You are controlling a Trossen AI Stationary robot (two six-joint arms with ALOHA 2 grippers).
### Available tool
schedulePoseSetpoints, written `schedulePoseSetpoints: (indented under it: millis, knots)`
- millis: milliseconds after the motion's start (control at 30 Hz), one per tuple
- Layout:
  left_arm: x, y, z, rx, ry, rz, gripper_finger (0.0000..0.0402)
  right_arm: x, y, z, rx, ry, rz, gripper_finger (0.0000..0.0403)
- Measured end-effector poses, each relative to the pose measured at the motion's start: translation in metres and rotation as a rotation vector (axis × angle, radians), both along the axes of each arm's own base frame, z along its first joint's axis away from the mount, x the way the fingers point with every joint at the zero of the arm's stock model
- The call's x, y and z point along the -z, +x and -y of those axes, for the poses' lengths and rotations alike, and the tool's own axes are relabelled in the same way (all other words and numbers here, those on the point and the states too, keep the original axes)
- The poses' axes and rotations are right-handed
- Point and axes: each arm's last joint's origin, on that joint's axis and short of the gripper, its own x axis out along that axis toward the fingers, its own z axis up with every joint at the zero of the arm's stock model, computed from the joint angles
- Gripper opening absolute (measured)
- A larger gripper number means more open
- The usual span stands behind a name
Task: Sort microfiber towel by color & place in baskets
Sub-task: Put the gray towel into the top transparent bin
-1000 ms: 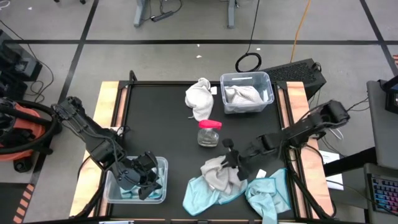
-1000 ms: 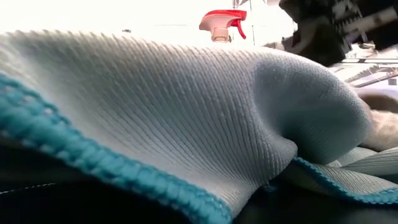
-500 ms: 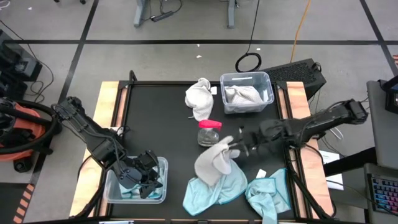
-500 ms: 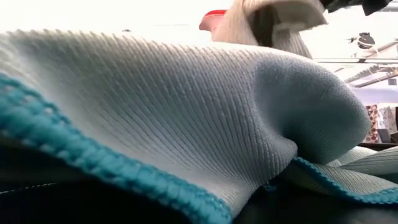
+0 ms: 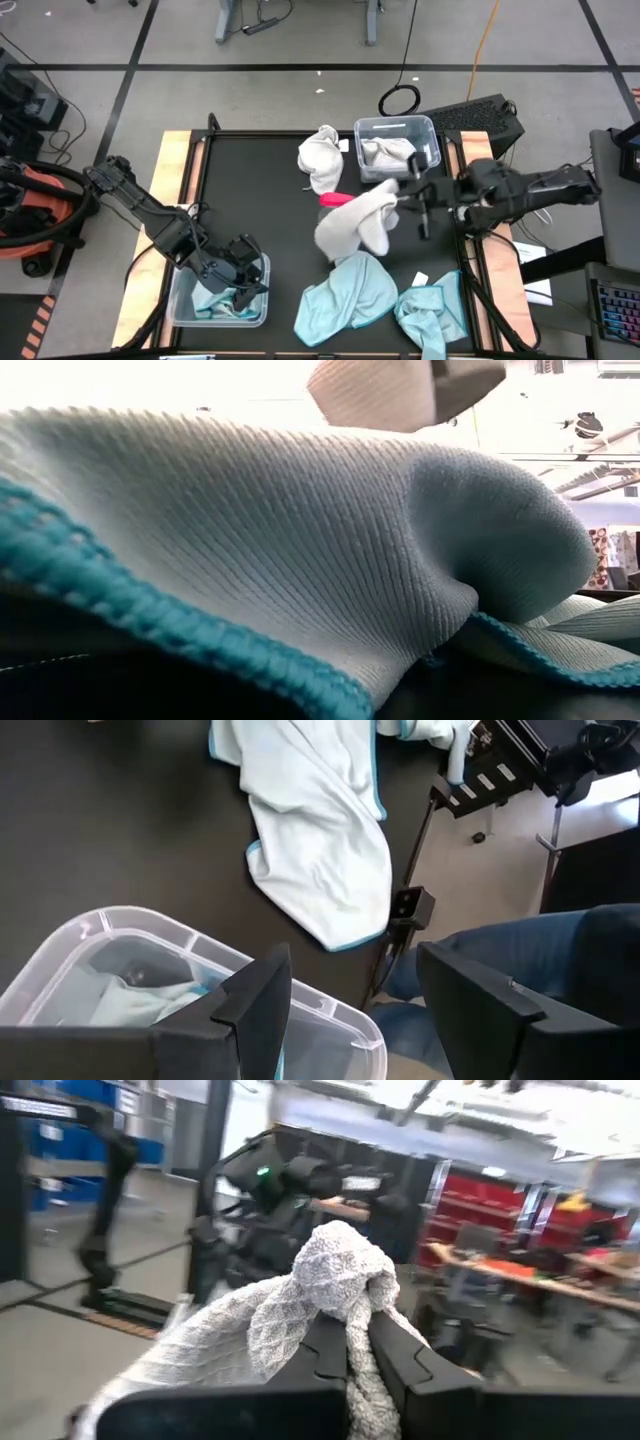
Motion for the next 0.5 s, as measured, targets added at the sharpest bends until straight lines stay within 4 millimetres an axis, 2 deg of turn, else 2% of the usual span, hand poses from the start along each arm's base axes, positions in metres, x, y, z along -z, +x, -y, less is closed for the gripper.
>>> schedulePoseSetpoints:
  millis: [267, 500]
  knots:
    - [-0.001, 0.005, -0.006, -0.01, 0.017, 0.015, 0.0221, -0.055, -0.023, 0.009, 0.233, -0.161, 0.008, 0.0]
    - [-0.001, 0.008, -0.011, -0.031, 0.028, 0.021, 0.0221, -0.086, -0.043, 0.02, 0.526, -0.286, -0.021, 0.0]
